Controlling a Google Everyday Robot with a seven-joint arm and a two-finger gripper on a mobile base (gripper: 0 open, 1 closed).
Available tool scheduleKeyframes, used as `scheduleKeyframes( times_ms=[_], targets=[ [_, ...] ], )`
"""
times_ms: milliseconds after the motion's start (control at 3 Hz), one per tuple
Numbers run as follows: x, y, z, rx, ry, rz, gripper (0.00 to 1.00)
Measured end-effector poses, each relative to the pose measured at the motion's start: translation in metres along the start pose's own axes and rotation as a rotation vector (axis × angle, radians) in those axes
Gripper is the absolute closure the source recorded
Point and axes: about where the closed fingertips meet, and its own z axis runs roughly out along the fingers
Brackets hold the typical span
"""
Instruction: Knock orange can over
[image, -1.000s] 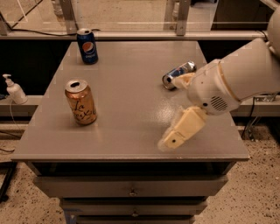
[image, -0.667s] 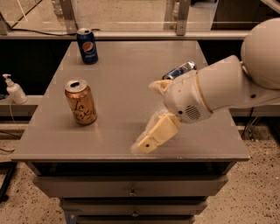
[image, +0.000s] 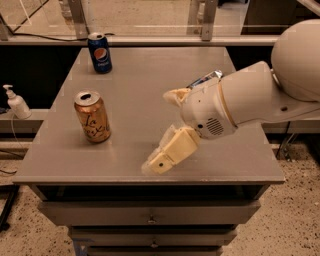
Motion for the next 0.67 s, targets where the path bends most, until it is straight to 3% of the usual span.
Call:
scheduleKeyframes(
  times_ms=[333, 667],
  targets=[
    [-0.002, -0.007, 0.012, 0.02, -0.022, -0.037, 0.0],
    [-0.006, -0.021, 0.048, 0.017, -0.071, -0.08, 0.0]
  ],
)
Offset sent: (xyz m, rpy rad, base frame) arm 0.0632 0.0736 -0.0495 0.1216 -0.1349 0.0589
